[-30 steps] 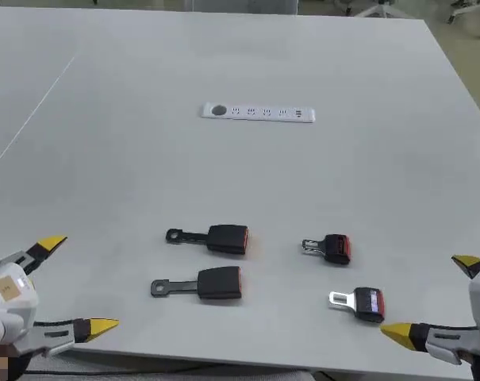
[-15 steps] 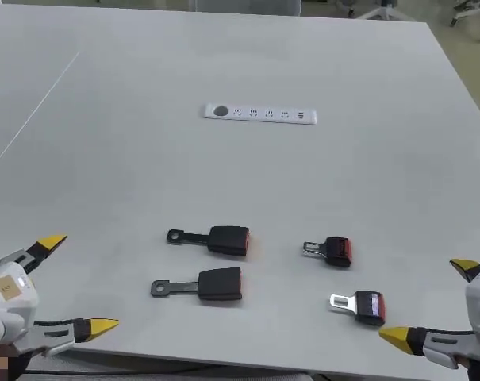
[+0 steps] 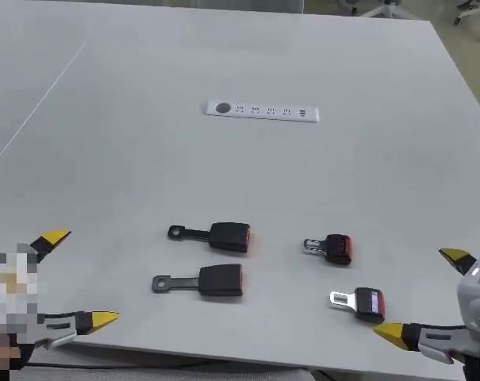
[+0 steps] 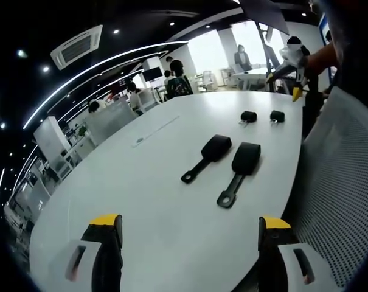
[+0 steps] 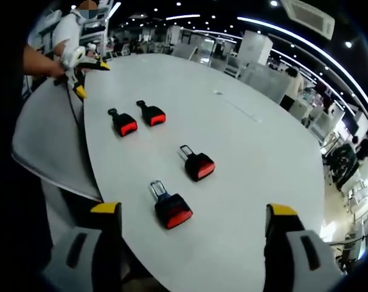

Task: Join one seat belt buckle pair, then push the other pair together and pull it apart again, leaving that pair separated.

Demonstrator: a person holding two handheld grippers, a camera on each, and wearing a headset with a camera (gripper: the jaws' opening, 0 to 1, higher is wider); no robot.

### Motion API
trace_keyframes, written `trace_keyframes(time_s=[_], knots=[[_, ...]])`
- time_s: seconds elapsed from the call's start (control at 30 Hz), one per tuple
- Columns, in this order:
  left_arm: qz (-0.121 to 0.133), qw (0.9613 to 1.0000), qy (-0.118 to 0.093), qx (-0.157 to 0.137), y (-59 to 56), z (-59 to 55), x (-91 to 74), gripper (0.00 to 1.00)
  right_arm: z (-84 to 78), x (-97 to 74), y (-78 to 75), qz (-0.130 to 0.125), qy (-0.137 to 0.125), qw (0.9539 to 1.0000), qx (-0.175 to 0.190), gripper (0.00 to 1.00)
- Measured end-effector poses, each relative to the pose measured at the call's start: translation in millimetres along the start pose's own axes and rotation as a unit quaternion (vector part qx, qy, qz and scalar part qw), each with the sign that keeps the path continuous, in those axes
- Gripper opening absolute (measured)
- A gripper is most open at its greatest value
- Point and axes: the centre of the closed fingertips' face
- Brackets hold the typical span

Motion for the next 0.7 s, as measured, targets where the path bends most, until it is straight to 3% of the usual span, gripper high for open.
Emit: trace_keyframes(time_s=[0.7], knots=[[0.001,0.9999,0.001,0.016,-2.3,1.9,0.2,0.97,-8.4,-3.7,7.7,0.004,0.003,1.0000,0.003,0.95]])
Point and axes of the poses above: the centre of the closed fingertips' face, and the gripper's own axes: x roughly forward along the fingers, y roughly to its left, z roughly out of its top, and after that the axes turned 2 degrees about x, right-handed
